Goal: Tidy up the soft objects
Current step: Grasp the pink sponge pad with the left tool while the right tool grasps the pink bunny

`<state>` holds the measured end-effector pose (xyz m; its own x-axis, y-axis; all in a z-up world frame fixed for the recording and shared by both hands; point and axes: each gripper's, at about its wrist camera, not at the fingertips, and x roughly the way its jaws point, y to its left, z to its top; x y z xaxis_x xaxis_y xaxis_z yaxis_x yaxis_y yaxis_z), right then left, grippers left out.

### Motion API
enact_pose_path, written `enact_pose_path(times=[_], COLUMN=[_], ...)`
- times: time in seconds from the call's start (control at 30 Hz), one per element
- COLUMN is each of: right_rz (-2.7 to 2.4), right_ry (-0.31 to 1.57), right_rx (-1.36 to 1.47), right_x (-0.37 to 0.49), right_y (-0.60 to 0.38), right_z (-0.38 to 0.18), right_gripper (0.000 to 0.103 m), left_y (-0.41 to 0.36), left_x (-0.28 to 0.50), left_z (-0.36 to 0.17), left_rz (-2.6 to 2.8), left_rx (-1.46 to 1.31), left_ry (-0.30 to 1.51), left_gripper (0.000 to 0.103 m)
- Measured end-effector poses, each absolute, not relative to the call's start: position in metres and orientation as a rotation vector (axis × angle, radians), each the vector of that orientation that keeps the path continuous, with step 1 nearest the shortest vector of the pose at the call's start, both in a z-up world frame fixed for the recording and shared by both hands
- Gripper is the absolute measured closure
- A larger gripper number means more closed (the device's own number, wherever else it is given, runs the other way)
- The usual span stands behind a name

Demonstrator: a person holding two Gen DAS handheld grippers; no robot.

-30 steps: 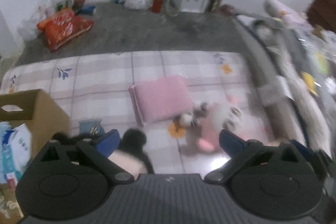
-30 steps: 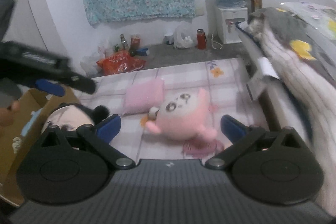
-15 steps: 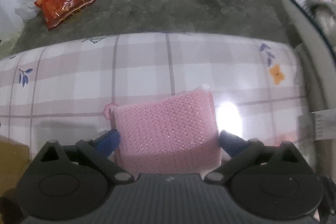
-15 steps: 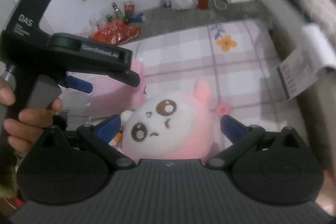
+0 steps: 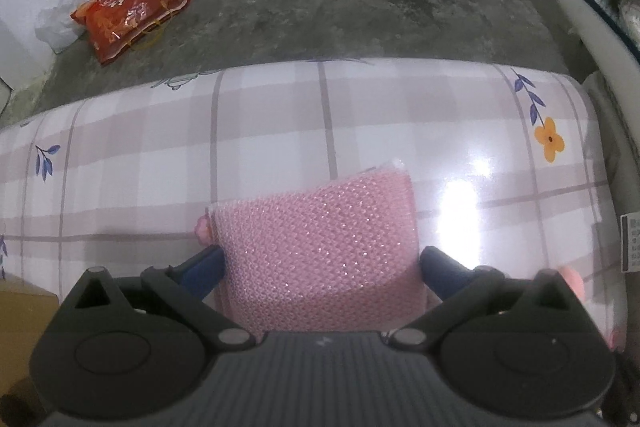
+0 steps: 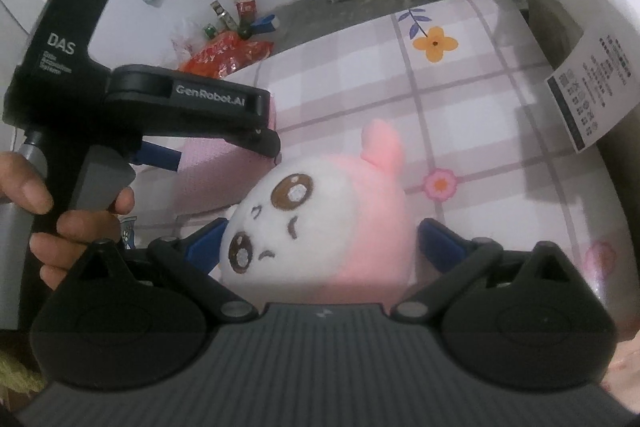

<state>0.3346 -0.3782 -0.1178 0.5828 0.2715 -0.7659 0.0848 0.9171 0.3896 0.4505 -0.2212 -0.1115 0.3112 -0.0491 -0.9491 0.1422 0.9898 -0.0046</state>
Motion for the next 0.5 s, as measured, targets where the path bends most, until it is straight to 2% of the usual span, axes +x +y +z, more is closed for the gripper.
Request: enact_pose_path(times=[0.03,0.33,0.5], right_rz=[0.117,0.140,0.163], right_ry=[0.948,0.925,0.918], right_rx=[0.411,0.418,0.418], right_x=[0.332,0.325,0.319], right_y=[-0.378,-0.375,-0.372], right_z=[-0.116,-0.113,-0.109], right_gripper=[0.015,0.020,0.020], left_y=[-0.219,-0.215,-0.208], left_x=[0.450,0.435,0.420], left_z=[-0.112,-0.100,-0.071], left_rz=[-0.128,-0.143,-0.142], left_rx=[0.075,0.051,0.028], left_ry=[1.245,1.225,1.188], left_gripper=[0.000,0.005,0.005])
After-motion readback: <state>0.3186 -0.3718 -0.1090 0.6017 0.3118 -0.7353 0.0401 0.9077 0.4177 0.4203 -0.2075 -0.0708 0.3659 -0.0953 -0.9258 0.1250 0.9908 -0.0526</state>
